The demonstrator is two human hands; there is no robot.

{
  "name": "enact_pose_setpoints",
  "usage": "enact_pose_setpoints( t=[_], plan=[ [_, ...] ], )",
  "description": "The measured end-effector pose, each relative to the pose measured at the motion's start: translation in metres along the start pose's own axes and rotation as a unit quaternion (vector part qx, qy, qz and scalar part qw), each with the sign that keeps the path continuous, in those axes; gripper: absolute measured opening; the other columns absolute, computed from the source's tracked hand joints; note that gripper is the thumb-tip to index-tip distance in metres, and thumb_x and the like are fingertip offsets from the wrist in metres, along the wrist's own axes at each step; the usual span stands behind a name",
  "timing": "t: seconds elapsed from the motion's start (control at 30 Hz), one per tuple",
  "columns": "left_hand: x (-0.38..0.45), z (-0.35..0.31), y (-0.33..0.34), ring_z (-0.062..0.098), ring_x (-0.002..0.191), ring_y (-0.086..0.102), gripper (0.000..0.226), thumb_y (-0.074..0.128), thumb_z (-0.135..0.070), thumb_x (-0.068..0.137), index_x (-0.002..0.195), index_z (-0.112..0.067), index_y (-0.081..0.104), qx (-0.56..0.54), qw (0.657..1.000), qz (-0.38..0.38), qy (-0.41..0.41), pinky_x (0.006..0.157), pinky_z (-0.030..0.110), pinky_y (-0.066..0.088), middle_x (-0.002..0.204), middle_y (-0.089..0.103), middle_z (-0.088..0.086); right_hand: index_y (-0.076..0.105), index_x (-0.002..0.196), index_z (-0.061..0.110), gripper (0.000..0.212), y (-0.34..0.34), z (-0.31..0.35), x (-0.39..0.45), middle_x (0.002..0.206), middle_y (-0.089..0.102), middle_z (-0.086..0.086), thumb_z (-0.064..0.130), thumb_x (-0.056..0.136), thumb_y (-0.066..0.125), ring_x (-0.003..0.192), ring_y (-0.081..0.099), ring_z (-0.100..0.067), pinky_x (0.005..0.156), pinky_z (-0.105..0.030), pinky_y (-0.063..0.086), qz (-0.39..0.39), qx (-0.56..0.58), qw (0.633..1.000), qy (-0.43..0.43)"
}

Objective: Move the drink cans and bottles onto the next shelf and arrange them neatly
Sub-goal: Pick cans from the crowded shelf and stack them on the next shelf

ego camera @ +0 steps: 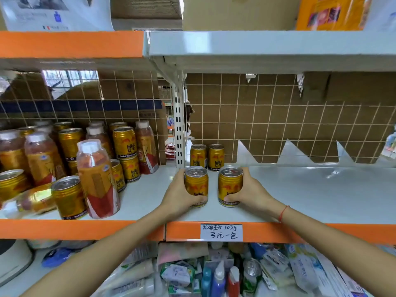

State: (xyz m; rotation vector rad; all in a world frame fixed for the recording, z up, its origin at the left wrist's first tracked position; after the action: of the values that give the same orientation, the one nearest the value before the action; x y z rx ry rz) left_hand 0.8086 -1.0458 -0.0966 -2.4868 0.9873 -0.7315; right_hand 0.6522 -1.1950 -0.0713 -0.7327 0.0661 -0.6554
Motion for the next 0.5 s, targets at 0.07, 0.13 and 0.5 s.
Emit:
enact_pose_setpoints(
  t=[0.07,0.13,0.5],
  plan=[
    [0.01,-0.005,-0.003,0.01,0.112,0.055,0.087,0.088,-0.027,0.059,0.13,-0.032,0.036,-0.01,1.0,0.003,-0.004,0.095,0.03,0.047,0.119,0.055,-0.011,0.03,0.127,0.023,0.082,-0.005,0.005,0.01,0.11,0.058,0.004,0.021,0.065,0.085,0.094,0.058,-0.012,0.072,-0.021,0.045,-0.017,-0.004,1.0,-0.006],
    [0.024,-0.011,-0.006,0.01,0.111,0.055,0.091,0.088,-0.024,0.061,0.134,-0.028,0.033,-0.011,1.0,0.007,-0.009,0.092,0.026,0.047,0.118,0.054,-0.011,0.031,0.129,0.021,0.082,-0.012,0.012,0.023,0.109,0.057,0.003,0.02,0.066,0.084,0.094,0.057,-0.014,0.076,-0.025,0.047,-0.041,-0.002,0.999,-0.012],
    [0.117,-0.046,-0.033,0.02,0.115,0.052,0.089,0.081,-0.011,0.072,0.141,-0.014,0.025,-0.055,0.997,-0.054,-0.001,0.087,0.029,0.043,0.13,0.051,0.006,0.028,0.135,0.013,0.086,-0.042,0.04,0.13,0.113,0.055,-0.002,0.014,0.068,0.083,0.105,0.057,-0.021,0.089,-0.036,0.048,-0.131,0.073,0.988,-0.03]
  ],
)
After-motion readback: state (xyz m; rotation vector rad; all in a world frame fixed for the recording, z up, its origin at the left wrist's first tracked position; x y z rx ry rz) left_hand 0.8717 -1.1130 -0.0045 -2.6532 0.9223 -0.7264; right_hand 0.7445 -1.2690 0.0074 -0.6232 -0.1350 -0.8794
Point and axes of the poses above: each hand's wrist, its own x-axis towards the middle knuckle, its own y-axis out of the palm, z = x × y, the point moved 2 cm from there along x, towards the middle knuckle
